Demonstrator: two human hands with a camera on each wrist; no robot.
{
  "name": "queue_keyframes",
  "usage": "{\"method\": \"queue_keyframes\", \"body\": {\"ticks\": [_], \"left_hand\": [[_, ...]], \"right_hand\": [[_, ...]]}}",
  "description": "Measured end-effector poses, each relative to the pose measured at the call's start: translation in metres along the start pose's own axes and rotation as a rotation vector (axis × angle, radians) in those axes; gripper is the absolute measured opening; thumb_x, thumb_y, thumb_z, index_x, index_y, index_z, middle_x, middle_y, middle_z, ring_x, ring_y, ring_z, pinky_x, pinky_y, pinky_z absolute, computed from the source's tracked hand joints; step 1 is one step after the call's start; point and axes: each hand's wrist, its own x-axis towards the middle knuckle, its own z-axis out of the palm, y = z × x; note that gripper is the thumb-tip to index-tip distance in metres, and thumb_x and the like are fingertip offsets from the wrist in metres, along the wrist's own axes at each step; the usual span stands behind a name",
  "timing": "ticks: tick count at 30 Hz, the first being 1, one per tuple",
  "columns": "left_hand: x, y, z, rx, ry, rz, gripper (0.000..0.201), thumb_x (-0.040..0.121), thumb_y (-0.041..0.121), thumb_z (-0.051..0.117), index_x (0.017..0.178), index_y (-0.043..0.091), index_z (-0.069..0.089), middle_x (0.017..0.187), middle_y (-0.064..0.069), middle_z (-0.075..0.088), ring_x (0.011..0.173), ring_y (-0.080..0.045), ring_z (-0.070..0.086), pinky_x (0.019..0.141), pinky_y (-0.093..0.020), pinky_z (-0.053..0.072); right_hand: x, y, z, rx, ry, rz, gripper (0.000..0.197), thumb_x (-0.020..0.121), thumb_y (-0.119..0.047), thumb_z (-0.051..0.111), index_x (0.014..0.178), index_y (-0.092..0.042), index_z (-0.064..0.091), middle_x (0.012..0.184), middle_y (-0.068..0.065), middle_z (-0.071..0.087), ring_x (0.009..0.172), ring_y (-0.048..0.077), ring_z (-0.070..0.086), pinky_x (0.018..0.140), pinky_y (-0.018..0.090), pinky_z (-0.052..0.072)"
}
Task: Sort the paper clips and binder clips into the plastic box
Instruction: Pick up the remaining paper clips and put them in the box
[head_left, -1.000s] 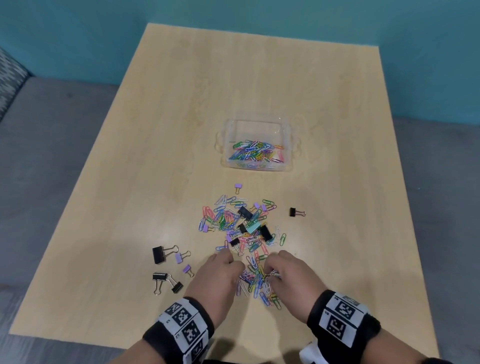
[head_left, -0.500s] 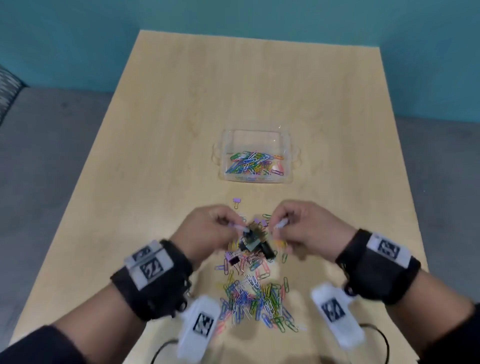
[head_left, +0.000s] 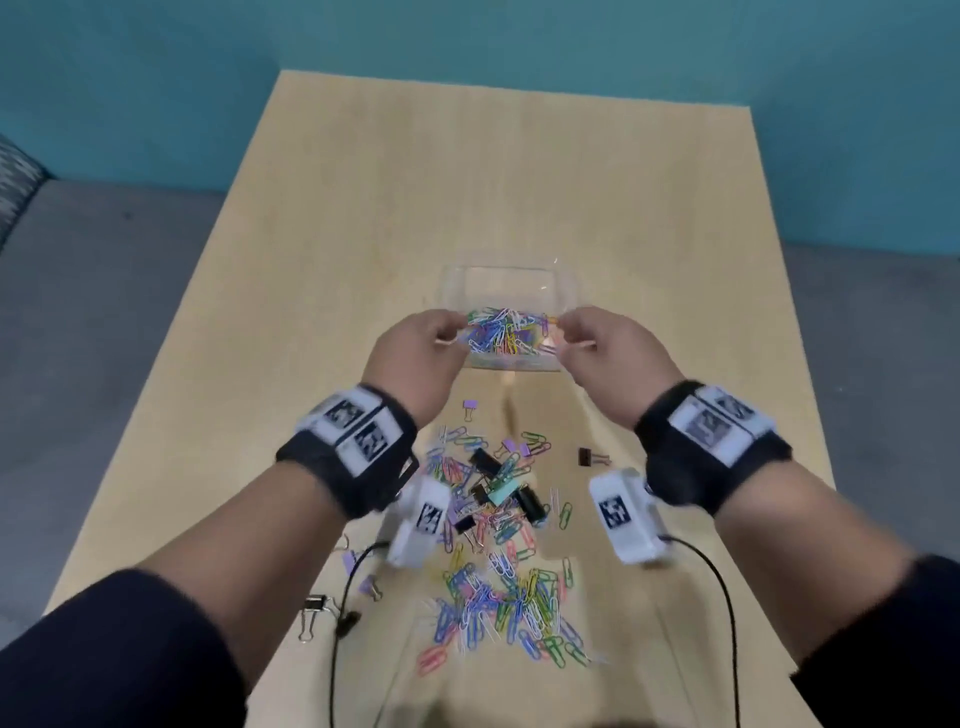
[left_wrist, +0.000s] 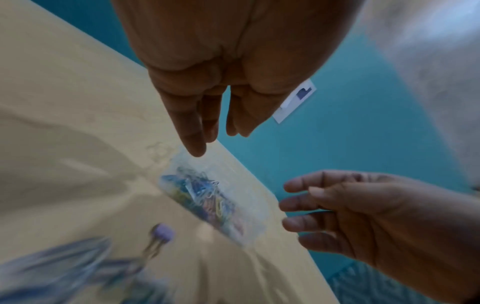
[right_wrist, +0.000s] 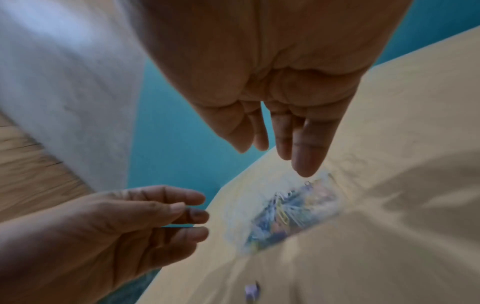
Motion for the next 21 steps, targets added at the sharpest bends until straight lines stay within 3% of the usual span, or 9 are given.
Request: {"method": "queue_keyframes", "body": {"ticks": [2, 4, 6, 8, 11, 13, 16, 18, 21], "left_hand": [[-0.048, -0.019, -0.005, 0.074, -0.043, 0.019, 0.028, 0.088, 0.022, 0.057, 0.114, 0.021, 0.065, 0.108, 0.003, 0.063, 0.093, -0.013, 0.060, 0.083, -0.023, 0.043], [-0.102, -0.036, -0.004, 0.129, -0.073, 0.136, 0.028, 0.087, 0.027, 0.053, 0.110, 0.019, 0.066, 0.103, 0.001, 0.063, 0.091, -0.013, 0.060, 0.081, -0.025, 0.044], [-0.148, -0.056, 0.006, 0.247, -0.128, 0.239, 0.025, 0.083, 0.021, 0.056, 0.105, 0.019, 0.067, 0.101, 0.000, 0.063, 0.091, -0.014, 0.060, 0.083, -0.027, 0.048], [-0.183, -0.073, 0.020, 0.376, -0.201, 0.285, 0.030, 0.082, 0.016, 0.061, 0.112, 0.021, 0.062, 0.113, -0.001, 0.061, 0.102, -0.016, 0.058, 0.089, -0.027, 0.048], [-0.215, -0.089, 0.042, 0.546, -0.275, 0.399, 0.038, 0.086, 0.026, 0.047, 0.123, 0.020, 0.054, 0.132, -0.007, 0.051, 0.118, -0.025, 0.050, 0.096, -0.036, 0.048], [-0.223, -0.093, 0.052, 0.630, -0.287, 0.471, 0.044, 0.081, 0.028, 0.043, 0.120, 0.016, 0.059, 0.130, -0.011, 0.055, 0.119, -0.028, 0.048, 0.096, -0.038, 0.048], [-0.227, -0.091, 0.056, 0.644, -0.276, 0.515, 0.046, 0.075, 0.029, 0.044, 0.113, 0.015, 0.064, 0.121, -0.010, 0.061, 0.116, -0.028, 0.045, 0.095, -0.036, 0.049], [-0.227, -0.089, 0.053, 0.670, -0.235, 0.571, 0.044, 0.076, 0.028, 0.044, 0.111, 0.013, 0.066, 0.118, -0.010, 0.061, 0.115, -0.027, 0.045, 0.099, -0.036, 0.043], [-0.223, -0.087, 0.050, 0.704, -0.179, 0.573, 0.042, 0.081, 0.024, 0.043, 0.114, 0.008, 0.063, 0.120, -0.015, 0.058, 0.118, -0.032, 0.043, 0.102, -0.039, 0.034]], "right_hand": [[-0.044, 0.021, 0.006, -0.096, -0.049, -0.046, 0.028, 0.091, -0.019, 0.053, 0.118, -0.018, 0.062, 0.114, 0.000, 0.062, 0.101, 0.019, 0.059, 0.088, 0.027, 0.043], [-0.090, 0.047, 0.021, -0.251, -0.174, -0.106, 0.029, 0.093, -0.017, 0.048, 0.120, -0.017, 0.060, 0.116, 0.001, 0.060, 0.105, 0.022, 0.058, 0.088, 0.030, 0.044], [-0.129, 0.069, 0.043, -0.428, -0.259, -0.185, 0.038, 0.090, -0.011, 0.043, 0.127, -0.013, 0.055, 0.127, 0.007, 0.058, 0.114, 0.026, 0.055, 0.094, 0.034, 0.046], [-0.154, 0.088, 0.067, -0.533, -0.297, -0.275, 0.057, 0.082, -0.006, 0.039, 0.138, -0.006, 0.044, 0.143, 0.014, 0.046, 0.130, 0.029, 0.045, 0.104, 0.039, 0.043], [-0.168, 0.098, 0.087, -0.636, -0.281, -0.372, 0.063, 0.083, -0.012, 0.037, 0.144, 0.001, 0.031, 0.152, 0.019, 0.029, 0.141, 0.032, 0.028, 0.109, 0.045, 0.034], [-0.176, 0.095, 0.092, -0.681, -0.298, -0.393, 0.060, 0.088, -0.019, 0.044, 0.143, 0.001, 0.032, 0.152, 0.020, 0.029, 0.141, 0.034, 0.027, 0.109, 0.047, 0.034], [-0.181, 0.087, 0.090, -0.657, -0.326, -0.427, 0.052, 0.084, -0.019, 0.046, 0.134, -0.006, 0.045, 0.138, 0.013, 0.048, 0.131, 0.033, 0.041, 0.104, 0.042, 0.041], [-0.170, 0.083, 0.084, -0.627, -0.274, -0.421, 0.049, 0.082, -0.016, 0.045, 0.130, -0.009, 0.047, 0.129, 0.010, 0.052, 0.125, 0.031, 0.046, 0.101, 0.041, 0.043], [-0.155, 0.079, 0.081, -0.669, -0.226, -0.442, 0.058, 0.072, -0.008, 0.059, 0.129, -0.006, 0.048, 0.130, 0.014, 0.052, 0.123, 0.034, 0.048, 0.097, 0.043, 0.047]]}}
